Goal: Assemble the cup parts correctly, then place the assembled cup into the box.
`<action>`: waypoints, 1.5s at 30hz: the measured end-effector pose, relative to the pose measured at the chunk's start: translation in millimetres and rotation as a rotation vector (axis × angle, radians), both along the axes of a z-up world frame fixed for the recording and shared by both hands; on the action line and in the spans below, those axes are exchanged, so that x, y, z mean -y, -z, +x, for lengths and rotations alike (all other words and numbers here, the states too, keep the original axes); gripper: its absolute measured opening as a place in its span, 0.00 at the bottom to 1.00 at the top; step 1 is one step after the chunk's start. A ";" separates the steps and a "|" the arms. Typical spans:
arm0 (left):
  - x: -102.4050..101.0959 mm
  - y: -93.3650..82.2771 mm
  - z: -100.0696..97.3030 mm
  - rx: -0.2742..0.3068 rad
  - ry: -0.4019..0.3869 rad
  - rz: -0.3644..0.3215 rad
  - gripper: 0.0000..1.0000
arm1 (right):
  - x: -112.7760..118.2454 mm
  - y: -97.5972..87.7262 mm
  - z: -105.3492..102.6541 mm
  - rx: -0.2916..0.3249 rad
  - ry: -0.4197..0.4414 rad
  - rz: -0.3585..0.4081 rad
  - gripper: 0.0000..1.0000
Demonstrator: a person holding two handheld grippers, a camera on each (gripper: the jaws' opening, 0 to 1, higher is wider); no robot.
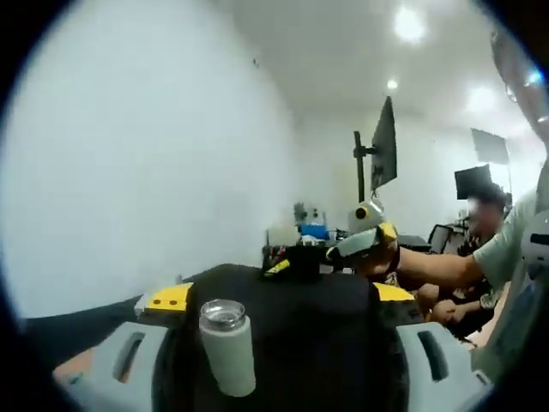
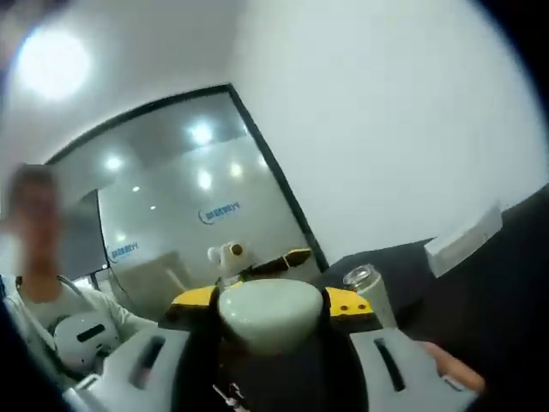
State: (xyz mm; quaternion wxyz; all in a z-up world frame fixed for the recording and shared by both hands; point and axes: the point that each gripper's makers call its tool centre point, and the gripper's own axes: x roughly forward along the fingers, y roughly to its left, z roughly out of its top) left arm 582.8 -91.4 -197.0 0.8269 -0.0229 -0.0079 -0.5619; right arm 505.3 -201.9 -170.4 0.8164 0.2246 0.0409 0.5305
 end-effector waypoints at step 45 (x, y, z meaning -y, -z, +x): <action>61.1 114.5 70.4 -0.060 0.067 0.044 0.49 | 10.9 43.3 74.4 0.032 0.083 -0.043 0.44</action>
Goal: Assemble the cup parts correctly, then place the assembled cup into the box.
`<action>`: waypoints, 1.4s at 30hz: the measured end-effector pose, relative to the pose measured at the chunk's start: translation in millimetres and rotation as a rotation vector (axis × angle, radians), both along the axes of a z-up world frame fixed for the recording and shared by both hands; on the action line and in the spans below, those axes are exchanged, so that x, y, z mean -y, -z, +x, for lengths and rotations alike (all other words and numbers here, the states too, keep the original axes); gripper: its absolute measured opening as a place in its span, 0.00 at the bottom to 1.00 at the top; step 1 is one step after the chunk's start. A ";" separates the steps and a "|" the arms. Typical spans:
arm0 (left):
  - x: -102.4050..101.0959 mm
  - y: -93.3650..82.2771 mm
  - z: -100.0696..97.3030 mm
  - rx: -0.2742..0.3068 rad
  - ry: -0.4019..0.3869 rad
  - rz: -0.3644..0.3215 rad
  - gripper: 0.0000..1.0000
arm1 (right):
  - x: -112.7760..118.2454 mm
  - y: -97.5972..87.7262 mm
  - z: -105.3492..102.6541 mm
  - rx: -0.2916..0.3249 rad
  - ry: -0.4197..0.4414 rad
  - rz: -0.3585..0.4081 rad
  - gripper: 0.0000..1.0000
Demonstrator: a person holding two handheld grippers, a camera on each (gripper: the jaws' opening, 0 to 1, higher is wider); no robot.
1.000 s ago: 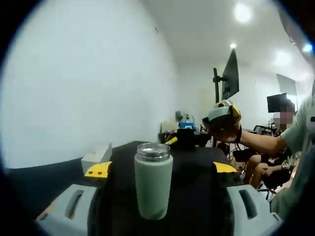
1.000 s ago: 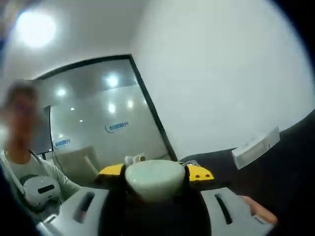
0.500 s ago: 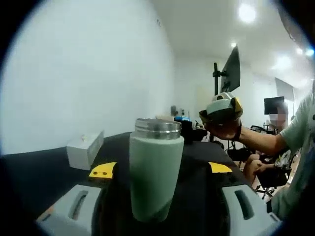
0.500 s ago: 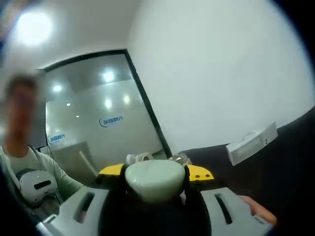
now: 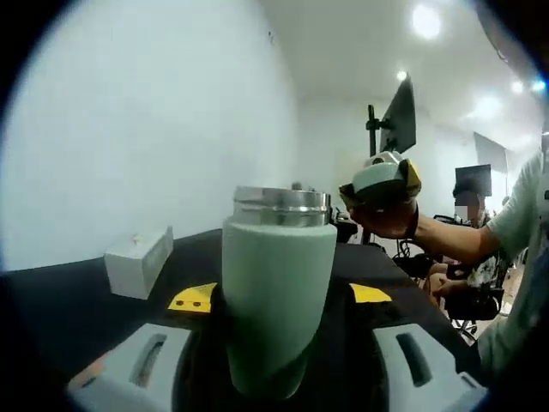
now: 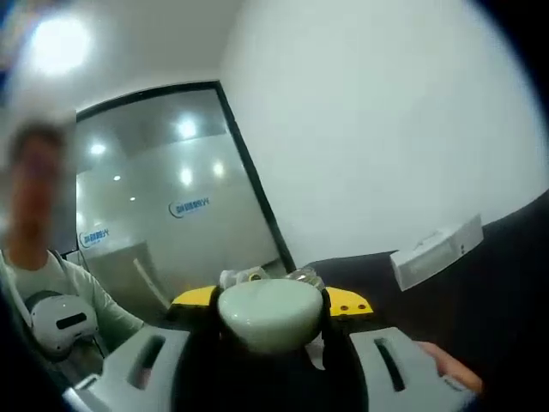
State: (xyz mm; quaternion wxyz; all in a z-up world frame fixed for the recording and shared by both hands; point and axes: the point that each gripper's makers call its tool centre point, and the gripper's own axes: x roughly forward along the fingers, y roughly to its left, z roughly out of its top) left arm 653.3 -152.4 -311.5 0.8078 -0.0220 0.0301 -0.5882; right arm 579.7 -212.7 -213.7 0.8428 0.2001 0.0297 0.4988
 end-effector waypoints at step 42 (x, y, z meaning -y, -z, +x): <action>-7.3 0.1 10.8 0.051 -0.043 -0.012 0.41 | -106.3 17.4 73.5 0.250 -0.081 -0.223 0.44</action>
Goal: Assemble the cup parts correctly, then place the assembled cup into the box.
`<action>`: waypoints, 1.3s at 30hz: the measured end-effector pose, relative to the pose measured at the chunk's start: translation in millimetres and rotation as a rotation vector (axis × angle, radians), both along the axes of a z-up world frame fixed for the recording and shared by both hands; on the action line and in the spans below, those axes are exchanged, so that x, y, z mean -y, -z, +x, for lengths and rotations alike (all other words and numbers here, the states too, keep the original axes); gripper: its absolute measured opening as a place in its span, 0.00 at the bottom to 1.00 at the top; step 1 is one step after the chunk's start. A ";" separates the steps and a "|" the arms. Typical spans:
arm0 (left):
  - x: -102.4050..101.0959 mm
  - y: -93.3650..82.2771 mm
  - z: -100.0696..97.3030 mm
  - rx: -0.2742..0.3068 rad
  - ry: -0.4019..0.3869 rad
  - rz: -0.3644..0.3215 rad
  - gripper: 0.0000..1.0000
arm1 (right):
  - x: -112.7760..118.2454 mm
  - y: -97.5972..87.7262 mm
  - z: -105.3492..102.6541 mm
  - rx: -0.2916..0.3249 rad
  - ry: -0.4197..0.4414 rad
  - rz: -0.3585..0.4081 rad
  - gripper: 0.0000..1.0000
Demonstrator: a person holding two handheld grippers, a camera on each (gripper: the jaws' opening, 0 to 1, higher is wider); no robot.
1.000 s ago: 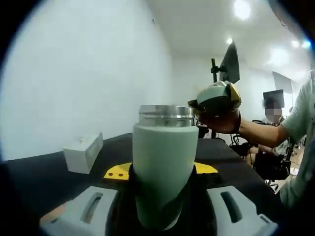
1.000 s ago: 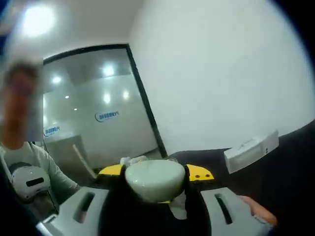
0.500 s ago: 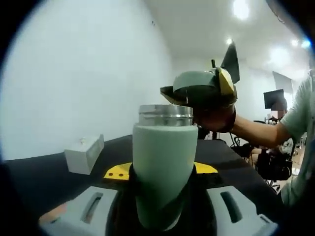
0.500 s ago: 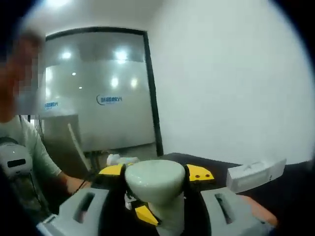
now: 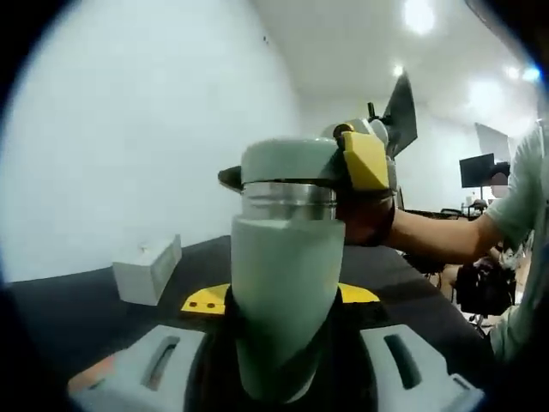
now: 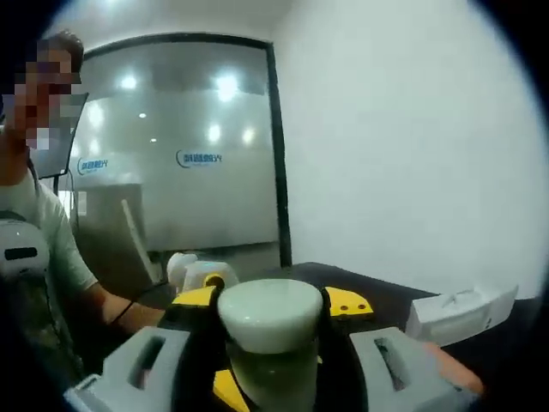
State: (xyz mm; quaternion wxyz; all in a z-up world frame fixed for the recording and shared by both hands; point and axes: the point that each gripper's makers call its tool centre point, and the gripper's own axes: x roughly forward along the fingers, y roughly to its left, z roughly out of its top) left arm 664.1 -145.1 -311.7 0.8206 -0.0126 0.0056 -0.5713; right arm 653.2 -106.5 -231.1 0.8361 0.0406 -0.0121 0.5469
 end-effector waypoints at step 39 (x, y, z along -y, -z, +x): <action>1.4 0.1 -1.8 0.008 -0.019 -0.003 0.40 | 10.5 9.5 9.5 0.055 0.480 -0.036 0.44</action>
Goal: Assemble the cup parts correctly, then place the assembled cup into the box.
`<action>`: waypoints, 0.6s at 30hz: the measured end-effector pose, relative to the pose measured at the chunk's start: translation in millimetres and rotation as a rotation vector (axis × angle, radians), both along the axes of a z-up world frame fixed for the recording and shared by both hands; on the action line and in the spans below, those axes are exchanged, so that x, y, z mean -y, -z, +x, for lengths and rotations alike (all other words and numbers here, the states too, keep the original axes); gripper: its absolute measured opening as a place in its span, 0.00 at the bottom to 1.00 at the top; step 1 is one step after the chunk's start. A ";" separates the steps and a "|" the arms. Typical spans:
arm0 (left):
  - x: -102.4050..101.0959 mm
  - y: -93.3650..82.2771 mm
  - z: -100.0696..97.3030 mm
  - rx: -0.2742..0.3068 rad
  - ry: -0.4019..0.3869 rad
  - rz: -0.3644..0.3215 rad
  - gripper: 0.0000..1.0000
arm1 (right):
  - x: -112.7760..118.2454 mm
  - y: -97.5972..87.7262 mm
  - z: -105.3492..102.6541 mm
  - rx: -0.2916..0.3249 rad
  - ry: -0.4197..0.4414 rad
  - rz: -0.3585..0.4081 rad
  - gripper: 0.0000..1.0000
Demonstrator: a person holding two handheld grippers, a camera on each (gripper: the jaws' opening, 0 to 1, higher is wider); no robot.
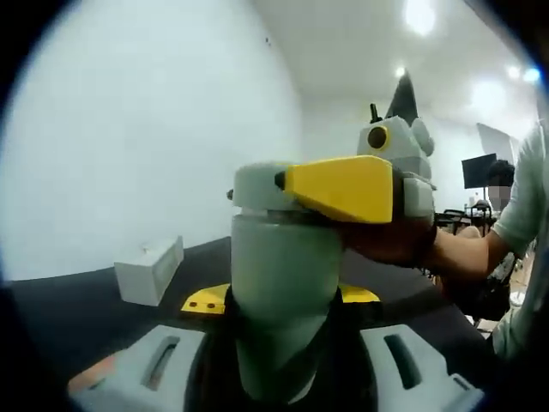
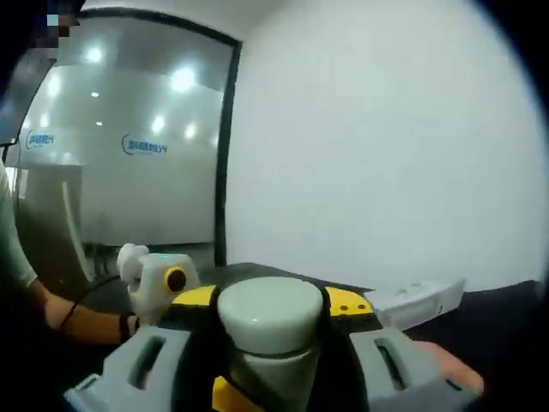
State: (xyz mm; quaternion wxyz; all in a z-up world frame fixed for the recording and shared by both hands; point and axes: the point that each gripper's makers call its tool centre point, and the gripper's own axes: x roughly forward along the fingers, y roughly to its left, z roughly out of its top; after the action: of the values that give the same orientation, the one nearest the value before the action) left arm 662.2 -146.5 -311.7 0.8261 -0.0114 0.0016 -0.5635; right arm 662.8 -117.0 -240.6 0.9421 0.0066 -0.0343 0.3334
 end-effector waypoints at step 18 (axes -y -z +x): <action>0.3 0.0 1.2 -0.008 -0.007 -0.006 0.40 | 3.4 1.1 -1.8 -0.034 0.099 -0.047 0.56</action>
State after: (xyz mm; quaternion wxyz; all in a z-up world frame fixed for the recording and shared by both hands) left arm 663.4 -146.7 -311.7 0.8281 -0.0164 0.0030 -0.5603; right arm 660.9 -120.3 -241.7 0.9578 -0.0116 -0.0110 0.2871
